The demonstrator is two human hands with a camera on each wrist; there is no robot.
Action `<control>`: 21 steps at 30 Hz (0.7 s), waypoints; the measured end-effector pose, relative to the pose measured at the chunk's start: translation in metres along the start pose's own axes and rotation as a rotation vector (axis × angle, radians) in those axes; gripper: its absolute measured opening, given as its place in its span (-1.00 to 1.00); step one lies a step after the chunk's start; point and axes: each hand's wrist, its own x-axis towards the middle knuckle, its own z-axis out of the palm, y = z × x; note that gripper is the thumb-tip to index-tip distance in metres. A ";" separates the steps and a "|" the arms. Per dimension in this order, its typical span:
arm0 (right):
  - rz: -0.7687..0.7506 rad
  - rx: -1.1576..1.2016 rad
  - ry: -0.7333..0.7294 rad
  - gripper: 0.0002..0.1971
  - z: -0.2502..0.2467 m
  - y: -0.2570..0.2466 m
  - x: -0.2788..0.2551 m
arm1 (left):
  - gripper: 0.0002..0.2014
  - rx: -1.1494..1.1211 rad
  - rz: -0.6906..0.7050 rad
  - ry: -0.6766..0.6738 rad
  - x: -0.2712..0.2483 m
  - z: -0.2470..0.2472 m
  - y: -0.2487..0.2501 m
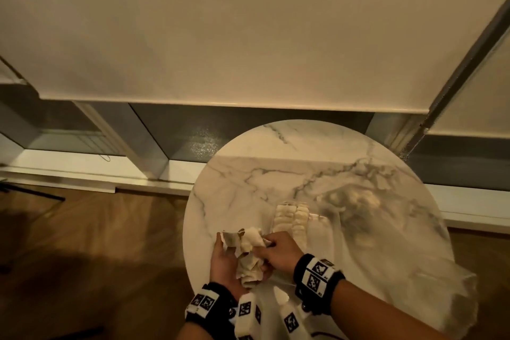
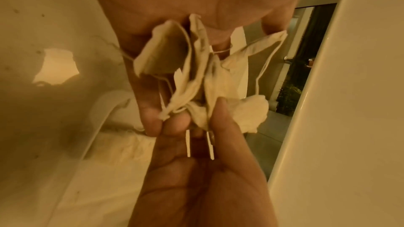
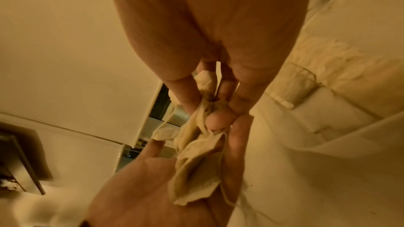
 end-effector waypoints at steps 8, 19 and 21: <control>-0.115 -0.272 0.121 -0.88 0.025 0.004 0.023 | -0.47 0.139 -0.023 0.074 0.025 -0.023 0.021; -0.197 -0.366 0.338 -0.72 0.040 0.011 0.039 | -0.70 0.295 0.012 0.003 0.039 -0.031 0.036; -0.219 -0.386 0.394 -0.70 0.040 0.009 0.040 | -0.68 0.342 0.044 0.004 0.039 -0.032 0.039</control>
